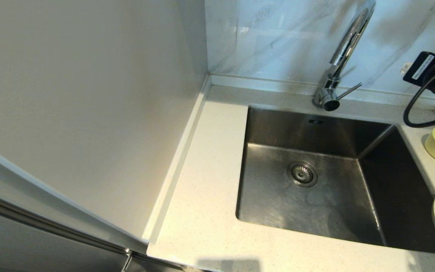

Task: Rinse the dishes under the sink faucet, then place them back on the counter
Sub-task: Turn on the faucet

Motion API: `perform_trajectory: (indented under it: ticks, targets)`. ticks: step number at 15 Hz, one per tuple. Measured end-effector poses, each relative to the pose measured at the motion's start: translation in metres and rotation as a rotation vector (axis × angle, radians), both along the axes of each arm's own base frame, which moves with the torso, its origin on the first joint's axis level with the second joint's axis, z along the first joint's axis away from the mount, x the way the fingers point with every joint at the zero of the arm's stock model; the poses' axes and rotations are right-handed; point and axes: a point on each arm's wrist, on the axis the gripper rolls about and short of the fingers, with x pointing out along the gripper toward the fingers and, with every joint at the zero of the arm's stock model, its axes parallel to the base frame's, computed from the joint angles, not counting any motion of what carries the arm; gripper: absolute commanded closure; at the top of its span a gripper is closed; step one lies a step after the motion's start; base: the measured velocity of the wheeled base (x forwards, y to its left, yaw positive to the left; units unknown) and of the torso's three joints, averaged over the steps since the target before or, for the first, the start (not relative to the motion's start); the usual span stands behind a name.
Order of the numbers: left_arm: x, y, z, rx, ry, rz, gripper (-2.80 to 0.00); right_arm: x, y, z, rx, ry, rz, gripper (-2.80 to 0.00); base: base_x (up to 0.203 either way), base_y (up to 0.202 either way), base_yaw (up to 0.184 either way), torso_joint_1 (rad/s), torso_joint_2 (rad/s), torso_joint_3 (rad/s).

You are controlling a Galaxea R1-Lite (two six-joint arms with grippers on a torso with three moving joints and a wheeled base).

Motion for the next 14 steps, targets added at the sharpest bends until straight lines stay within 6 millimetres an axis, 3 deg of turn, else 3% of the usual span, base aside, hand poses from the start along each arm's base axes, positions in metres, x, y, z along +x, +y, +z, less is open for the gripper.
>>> perform_trajectory:
  ticks: [8,14]
  targets:
    - [0.0,0.0,0.0,0.0,0.0,0.0,0.0,0.098,-0.002,-0.011,0.008,-0.02,-0.077,0.0,0.0,0.0,0.0,0.0,0.0,0.0]
    - [0.0,0.0,0.0,0.0,0.0,-0.001,0.0,0.128,-0.006,-0.03,0.005,0.008,-0.1,0.0,0.0,0.0,0.0,0.0,0.0,0.0]
